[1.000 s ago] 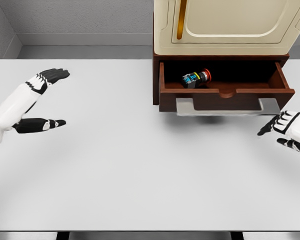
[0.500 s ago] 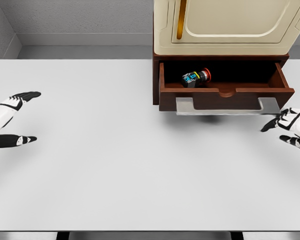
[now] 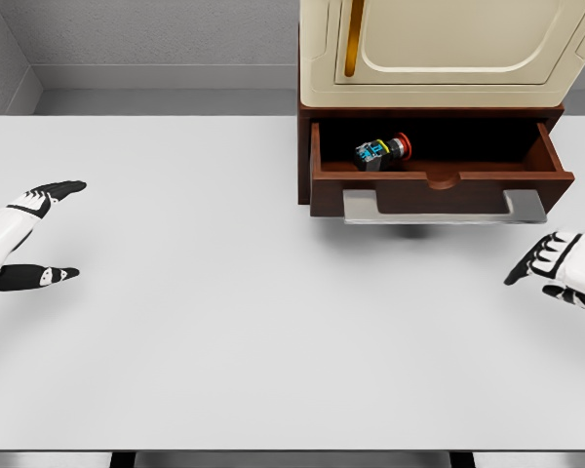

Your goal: Put the switch into the drawer with left arm, and close the drawer with right arm

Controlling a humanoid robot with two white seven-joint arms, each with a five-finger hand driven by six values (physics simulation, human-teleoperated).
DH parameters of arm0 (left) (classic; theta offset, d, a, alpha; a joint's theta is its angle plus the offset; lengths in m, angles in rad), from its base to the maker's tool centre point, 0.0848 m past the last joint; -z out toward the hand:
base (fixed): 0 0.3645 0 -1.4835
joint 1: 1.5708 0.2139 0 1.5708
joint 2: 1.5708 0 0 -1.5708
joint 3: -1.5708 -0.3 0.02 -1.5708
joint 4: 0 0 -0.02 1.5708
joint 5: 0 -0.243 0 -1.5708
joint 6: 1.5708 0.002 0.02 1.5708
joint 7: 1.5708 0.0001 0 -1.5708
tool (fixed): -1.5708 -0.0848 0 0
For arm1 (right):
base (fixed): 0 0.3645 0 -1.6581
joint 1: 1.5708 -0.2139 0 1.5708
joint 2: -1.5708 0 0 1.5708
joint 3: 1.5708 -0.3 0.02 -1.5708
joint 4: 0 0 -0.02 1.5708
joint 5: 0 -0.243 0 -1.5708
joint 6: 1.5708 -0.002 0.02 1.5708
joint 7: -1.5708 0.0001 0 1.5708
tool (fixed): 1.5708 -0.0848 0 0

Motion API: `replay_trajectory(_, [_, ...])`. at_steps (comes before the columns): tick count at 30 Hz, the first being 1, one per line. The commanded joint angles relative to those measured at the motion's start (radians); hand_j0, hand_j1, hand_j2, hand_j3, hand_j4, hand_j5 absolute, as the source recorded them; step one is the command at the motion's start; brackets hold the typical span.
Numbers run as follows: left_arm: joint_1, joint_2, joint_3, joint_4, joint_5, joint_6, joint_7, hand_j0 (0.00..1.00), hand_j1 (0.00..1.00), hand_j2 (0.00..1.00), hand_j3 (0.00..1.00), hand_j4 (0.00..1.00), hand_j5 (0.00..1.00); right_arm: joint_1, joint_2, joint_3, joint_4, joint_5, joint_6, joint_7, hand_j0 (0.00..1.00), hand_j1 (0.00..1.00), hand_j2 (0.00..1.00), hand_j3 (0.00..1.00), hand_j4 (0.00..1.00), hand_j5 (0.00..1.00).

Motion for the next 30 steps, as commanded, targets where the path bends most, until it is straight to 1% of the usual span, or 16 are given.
replay_trajectory(1, [0.0, -0.008, 0.0, -0.001, 0.01, 0.002, 0.001, 1.0, 1.0, 1.0, 1.0, 1.0, 1.0, -0.003, -0.002, 0.0, -0.008, -0.004, -0.001, 0.0, 0.63, 0.63, 0.63, 0.63, 0.63, 0.63])
replay_trajectory(6, [0.0, -0.012, 0.0, -0.001, 0.01, 0.002, 0.001, 1.0, 1.0, 1.0, 1.0, 1.0, 1.0, -0.051, 0.001, -0.002, -0.008, -0.011, -0.001, -0.003, 0.64, 0.64, 0.64, 0.64, 0.64, 0.64])
replay_trajectory(11, [0.0, -0.012, 0.002, 0.0, 0.01, 0.002, 0.001, 1.0, 1.0, 1.0, 1.0, 1.0, 1.0, -0.063, 0.006, -0.002, -0.006, -0.012, -0.001, -0.012, 0.64, 0.64, 0.64, 0.64, 0.64, 0.64])
replay_trajectory(16, [0.0, -0.012, 0.002, -0.001, 0.01, 0.002, 0.001, 1.0, 1.0, 1.0, 1.0, 1.0, 1.0, -0.077, 0.032, -0.003, -0.006, -0.012, -0.001, -0.01, 0.64, 0.64, 0.64, 0.64, 0.64, 0.64])
replay_trajectory(19, [0.0, -0.012, 0.002, -0.001, 0.01, 0.002, 0.001, 1.0, 1.0, 1.0, 1.0, 1.0, 1.0, -0.112, 0.061, -0.003, -0.006, -0.006, -0.001, -0.009, 0.64, 0.64, 0.64, 0.64, 0.64, 0.64])
replay_trajectory(22, [0.0, -0.012, 0.002, -0.001, 0.01, 0.002, 0.001, 1.0, 1.0, 1.0, 1.0, 1.0, 1.0, -0.117, 0.067, -0.003, -0.006, -0.014, -0.001, -0.012, 0.63, 0.63, 0.63, 0.63, 0.63, 0.63])
replay_trajectory(25, [0.0, -0.012, 0.002, -0.001, 0.011, 0.002, 0.001, 1.0, 1.0, 1.0, 1.0, 1.0, 1.0, -0.133, 0.083, -0.003, -0.005, -0.014, -0.001, -0.012, 0.6, 0.6, 0.6, 0.6, 0.6, 0.6])
replay_trajectory(30, [0.0, -0.012, 0.002, -0.001, 0.011, 0.002, 0.001, 1.0, 1.0, 1.0, 1.0, 1.0, 1.0, -0.135, 0.09, -0.003, 0.0, -0.014, -0.001, -0.012, 0.61, 0.61, 0.61, 0.61, 0.61, 0.61])
